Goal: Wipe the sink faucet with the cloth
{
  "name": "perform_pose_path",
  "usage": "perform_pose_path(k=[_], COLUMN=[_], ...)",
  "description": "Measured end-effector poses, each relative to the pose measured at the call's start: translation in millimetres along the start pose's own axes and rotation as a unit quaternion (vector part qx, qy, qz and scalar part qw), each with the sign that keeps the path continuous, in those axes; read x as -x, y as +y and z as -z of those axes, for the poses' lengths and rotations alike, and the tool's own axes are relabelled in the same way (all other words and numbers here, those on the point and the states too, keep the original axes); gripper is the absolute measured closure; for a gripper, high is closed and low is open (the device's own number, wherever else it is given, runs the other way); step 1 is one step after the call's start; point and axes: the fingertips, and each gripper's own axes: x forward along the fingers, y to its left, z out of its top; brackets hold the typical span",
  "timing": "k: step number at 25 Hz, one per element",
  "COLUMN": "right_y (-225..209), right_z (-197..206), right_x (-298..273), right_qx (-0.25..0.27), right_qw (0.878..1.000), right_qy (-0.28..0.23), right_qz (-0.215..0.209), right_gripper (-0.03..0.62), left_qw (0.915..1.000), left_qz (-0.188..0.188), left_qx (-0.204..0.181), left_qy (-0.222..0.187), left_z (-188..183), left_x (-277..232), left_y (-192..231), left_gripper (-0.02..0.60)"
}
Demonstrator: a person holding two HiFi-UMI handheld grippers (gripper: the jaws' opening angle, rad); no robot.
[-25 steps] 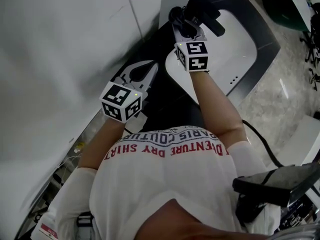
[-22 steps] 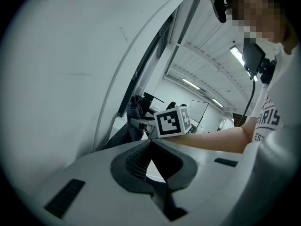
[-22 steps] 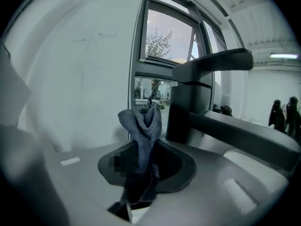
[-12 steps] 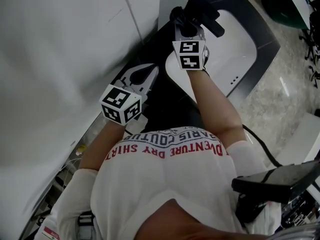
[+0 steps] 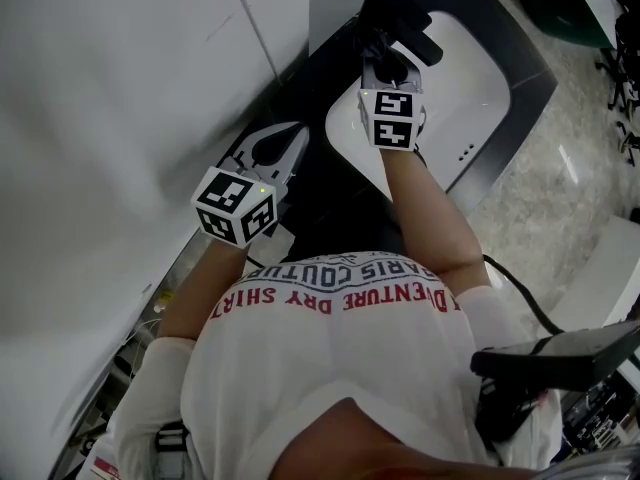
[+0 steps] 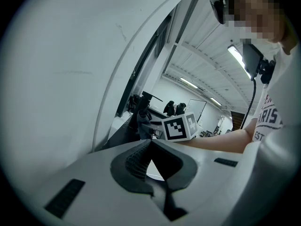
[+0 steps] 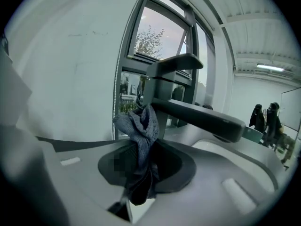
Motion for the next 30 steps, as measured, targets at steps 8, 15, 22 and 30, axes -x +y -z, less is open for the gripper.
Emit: perform_pose_path(k=[8, 15, 22, 30], right_y=[25.4, 15.0, 2.5, -22.8], right_z=[-63.8, -95.3, -93.5, -79.2], right_x=[25.2, 19.2, 23.4, 51.8], right_qx=[-0.049, -0.051, -0.056, -0.051], right_qw=[0.995, 0.993, 0.993, 0.994], right_qy=[-0.081, -0.105, -0.1, -0.099], right_qz=[-0.031, -0.015, -0.005, 0.011], right_gripper=[0.517, 0.517, 0.517, 0.517], left_qw=[1.0, 1.0, 1.0, 0.9997], left_qz=[0.006, 0.005, 0.007, 0.023], left_qx=[-0.001, 0.002, 0.005, -0.007], left_qy=[-0.008, -0.006, 0.004, 0.009], left_z=[-5.8, -3.1, 2.6, 2.1], left_x=[-2.2, 2.7, 5.7, -4.4], left_y=[-5.4, -7.2, -12.5, -28.4], left_gripper=[0.58, 0.58, 0.58, 0.58])
